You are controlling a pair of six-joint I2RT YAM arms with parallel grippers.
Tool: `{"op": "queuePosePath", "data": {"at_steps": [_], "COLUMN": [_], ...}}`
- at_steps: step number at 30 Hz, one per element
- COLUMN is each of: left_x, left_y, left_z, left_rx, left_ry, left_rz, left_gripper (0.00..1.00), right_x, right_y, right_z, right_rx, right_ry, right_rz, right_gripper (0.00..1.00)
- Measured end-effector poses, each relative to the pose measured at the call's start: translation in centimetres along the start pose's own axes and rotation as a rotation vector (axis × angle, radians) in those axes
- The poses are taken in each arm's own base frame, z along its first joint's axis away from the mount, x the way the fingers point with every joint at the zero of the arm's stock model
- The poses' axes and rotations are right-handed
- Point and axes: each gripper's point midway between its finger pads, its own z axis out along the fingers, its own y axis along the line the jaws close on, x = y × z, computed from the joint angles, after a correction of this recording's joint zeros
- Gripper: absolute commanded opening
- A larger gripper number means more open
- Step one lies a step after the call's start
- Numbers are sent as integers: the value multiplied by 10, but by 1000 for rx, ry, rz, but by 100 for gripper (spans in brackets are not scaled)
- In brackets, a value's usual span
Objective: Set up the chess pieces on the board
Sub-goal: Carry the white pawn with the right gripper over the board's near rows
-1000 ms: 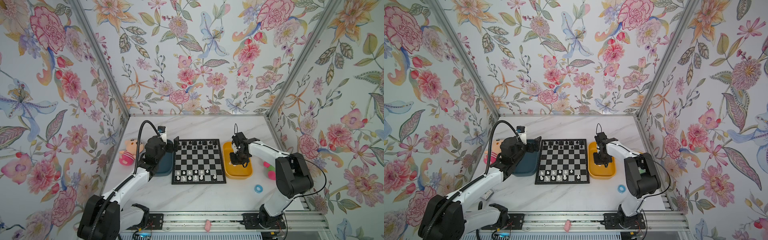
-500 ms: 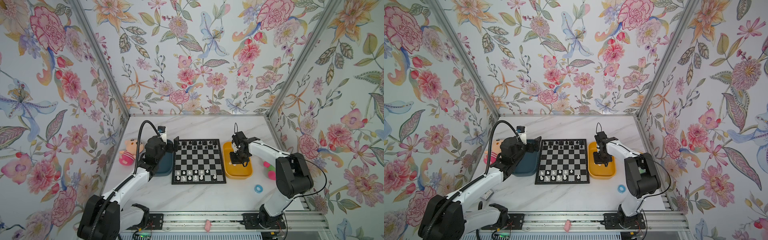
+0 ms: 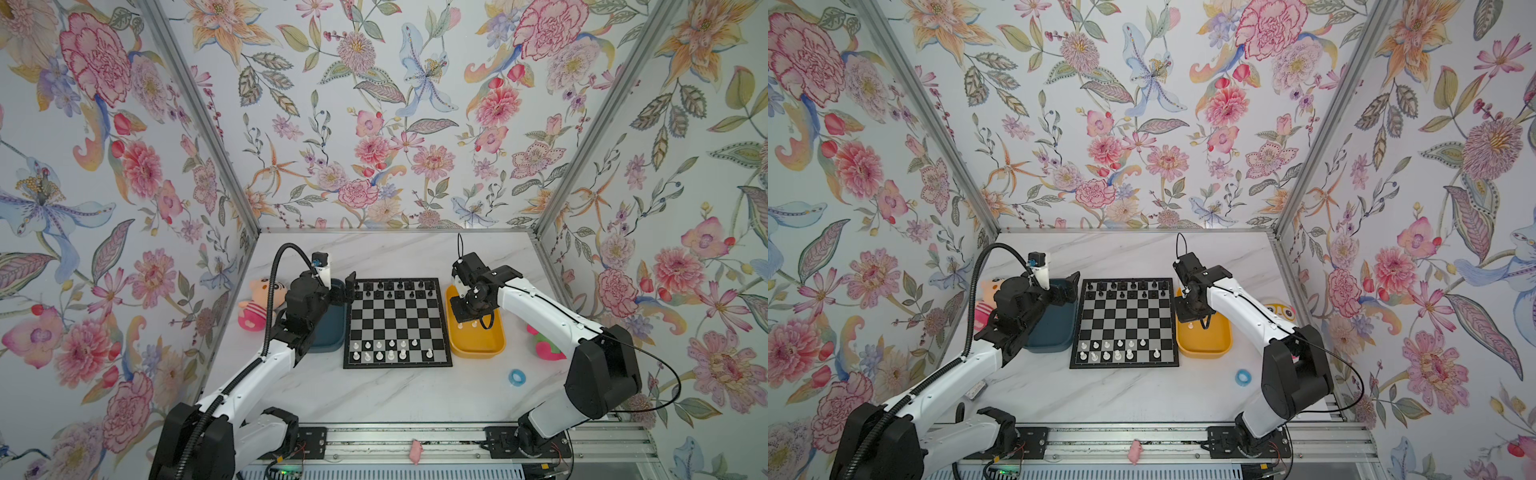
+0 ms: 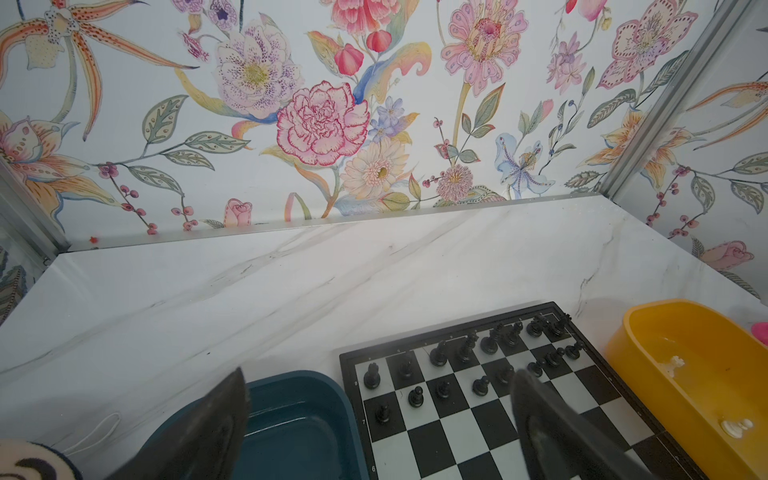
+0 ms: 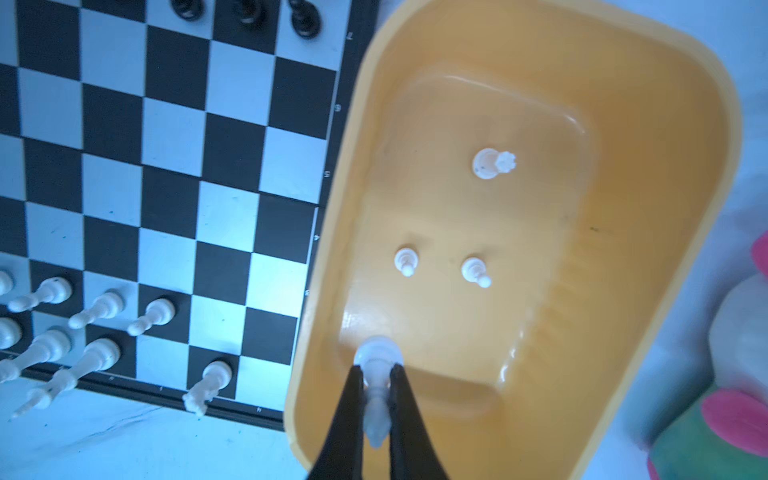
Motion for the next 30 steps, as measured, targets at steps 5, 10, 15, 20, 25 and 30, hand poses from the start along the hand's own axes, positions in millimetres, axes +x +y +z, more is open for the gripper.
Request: {"op": "queuePosePath", "data": {"at_steps": [5,10,15,20,25,30], "left_x": [4,0,0,-2,-2,-2], "left_y": [3,3,4,4,4,4], "left_z": [-8,-18,-27,-32,-33,-34], "left_rx": [-11,-11,-10,-9,-12,-12], "left_ry": [-5,-31,-48,-63,-66,-66], "left_rz": [1,6,6,6,8,8], "left_gripper": [99,99,99,99,99,99], "right_x": [13,19,33,39,47,57], "right_y": [48,101,127,131,138,143], "right_z": [-7,-20,-12,0,9,17], "right_rx": [-40,-100,-121,-105,-98,-100], "right_ry": [12,-10,30,68,95,120], "right_rz": [-95,-196,-247,-245,-264,-278], "right_gripper": [1,1,0,0,0,0]}}
